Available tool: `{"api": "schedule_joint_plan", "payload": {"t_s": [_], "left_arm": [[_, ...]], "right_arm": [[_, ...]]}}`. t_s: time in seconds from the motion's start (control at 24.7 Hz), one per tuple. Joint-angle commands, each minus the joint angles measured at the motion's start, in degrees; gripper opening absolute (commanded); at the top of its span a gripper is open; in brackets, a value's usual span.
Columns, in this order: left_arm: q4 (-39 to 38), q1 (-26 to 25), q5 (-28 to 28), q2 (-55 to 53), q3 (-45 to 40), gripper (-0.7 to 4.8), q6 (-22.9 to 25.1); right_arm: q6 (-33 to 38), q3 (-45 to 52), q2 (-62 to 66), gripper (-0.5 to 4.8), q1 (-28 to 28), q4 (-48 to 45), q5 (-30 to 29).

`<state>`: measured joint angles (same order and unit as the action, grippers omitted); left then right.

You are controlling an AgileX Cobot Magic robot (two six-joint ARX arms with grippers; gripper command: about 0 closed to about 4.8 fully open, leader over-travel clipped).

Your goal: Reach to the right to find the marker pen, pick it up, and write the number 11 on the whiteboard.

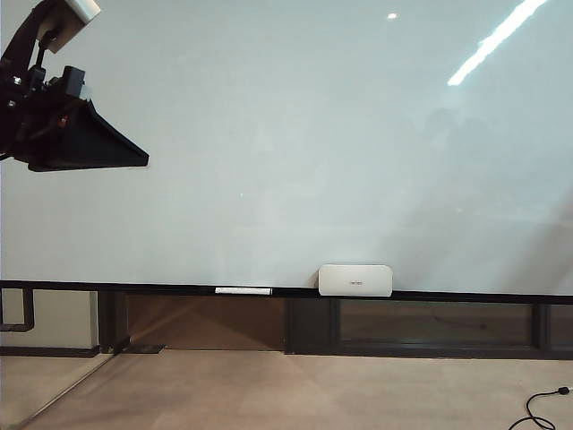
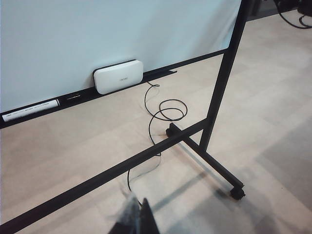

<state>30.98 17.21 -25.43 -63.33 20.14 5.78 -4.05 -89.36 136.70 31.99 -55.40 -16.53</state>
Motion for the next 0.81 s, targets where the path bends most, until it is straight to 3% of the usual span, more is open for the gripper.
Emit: {"api": "schedule_joint_plan", "payload": {"t_s": [0.04,0.81], "left_arm": [[0.5,-0.1,-0.1,0.1,0.1,-0.05,0.2],[0.1,-0.1,1.4,0.1,0.1,-0.05,-0.4]], "right_arm": [[-0.5,-1.1,0.7,3.38,0.1,0.7,-0.1],[-1.1,-4.5,6.2,3.28,0.5,-4.1,-3.6]]}}
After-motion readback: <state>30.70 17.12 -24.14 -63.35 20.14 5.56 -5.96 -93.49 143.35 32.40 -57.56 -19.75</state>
